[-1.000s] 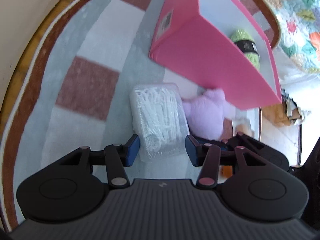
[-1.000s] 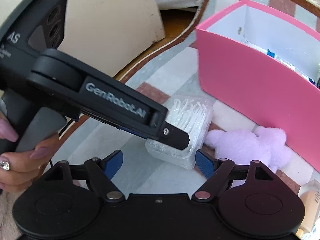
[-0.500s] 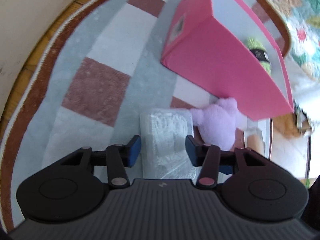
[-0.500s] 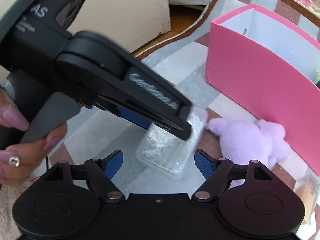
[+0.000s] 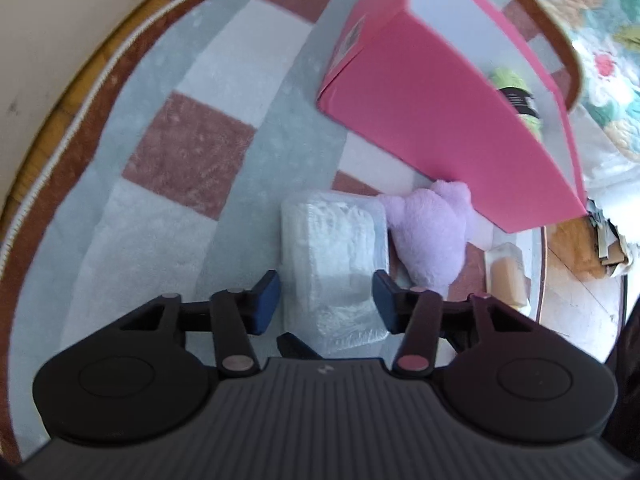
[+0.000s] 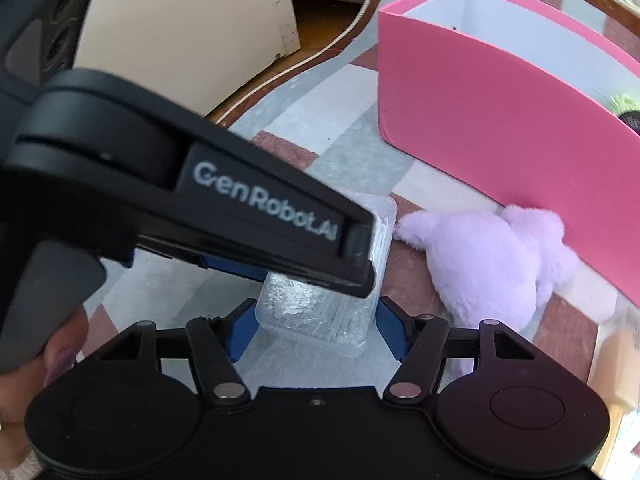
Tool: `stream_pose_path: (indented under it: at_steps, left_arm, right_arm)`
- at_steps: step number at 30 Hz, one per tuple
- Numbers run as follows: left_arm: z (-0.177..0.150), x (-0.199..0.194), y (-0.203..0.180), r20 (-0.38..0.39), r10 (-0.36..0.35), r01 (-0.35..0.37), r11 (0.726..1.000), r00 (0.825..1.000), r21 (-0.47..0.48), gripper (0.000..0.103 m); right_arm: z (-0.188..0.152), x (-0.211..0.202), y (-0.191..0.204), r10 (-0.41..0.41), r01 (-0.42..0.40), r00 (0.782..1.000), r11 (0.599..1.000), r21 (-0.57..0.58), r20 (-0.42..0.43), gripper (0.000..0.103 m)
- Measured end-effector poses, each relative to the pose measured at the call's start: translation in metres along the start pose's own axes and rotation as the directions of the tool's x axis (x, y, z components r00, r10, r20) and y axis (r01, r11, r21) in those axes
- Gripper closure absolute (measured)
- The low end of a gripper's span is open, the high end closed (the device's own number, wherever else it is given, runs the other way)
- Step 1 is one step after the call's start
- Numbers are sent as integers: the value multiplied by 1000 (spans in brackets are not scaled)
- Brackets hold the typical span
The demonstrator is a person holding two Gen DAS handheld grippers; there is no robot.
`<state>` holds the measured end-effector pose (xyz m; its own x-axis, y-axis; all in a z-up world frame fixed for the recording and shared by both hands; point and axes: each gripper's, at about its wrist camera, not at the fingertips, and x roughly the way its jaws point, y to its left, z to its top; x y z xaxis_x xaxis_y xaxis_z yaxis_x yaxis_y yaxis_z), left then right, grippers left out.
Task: Organize objects
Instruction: 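Lift the floss-pick box with the left gripper and release it in the pink box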
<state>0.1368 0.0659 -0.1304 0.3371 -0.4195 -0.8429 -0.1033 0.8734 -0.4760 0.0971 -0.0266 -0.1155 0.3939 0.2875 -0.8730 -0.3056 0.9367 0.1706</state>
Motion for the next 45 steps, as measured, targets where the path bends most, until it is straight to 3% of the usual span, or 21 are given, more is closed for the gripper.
stream_pose_path:
  at_steps: [5, 11, 15, 20, 27, 30, 37, 45]
  left_arm:
    - [-25, -19, 3, 51, -77, 79, 995, 996, -56, 64]
    - [-46, -40, -24, 100, -97, 93, 994, 990, 49, 64]
    - [-54, -60, -46, 127, -115, 101, 989, 985, 108, 64]
    - [-47, -79, -76, 123, -147, 126, 978, 981, 167, 64]
    - [-19, -111, -128, 153, -167, 116, 947, 974, 299, 64]
    - [-3, -120, -149, 146, -147, 93, 941, 978, 326, 63]
    - [51, -116, -167, 89, -151, 117, 945, 985, 306, 62]
    - [119, -39, -166, -2, -37, 36, 973, 999, 228, 61]
  right_arm:
    - [-6, -28, -4, 27, -27, 999, 1000, -1, 25, 34]
    - [-24, -61, -16, -4, 10, 997, 997, -81, 75, 34]
    - [-30, -90, -11, -10, 18, 993, 998, -67, 119, 34]
    - [-19, -105, -10, -49, 62, 983, 996, -71, 177, 34]
    - [5, -139, -17, -120, 140, 951, 989, -50, 285, 34]
    - [19, -158, -25, -144, 161, 944, 986, -34, 297, 34]
    - [67, -167, -54, -115, 143, 959, 985, -93, 260, 34]
    - [119, -105, -115, -28, 25, 993, 999, 25, 111, 34]
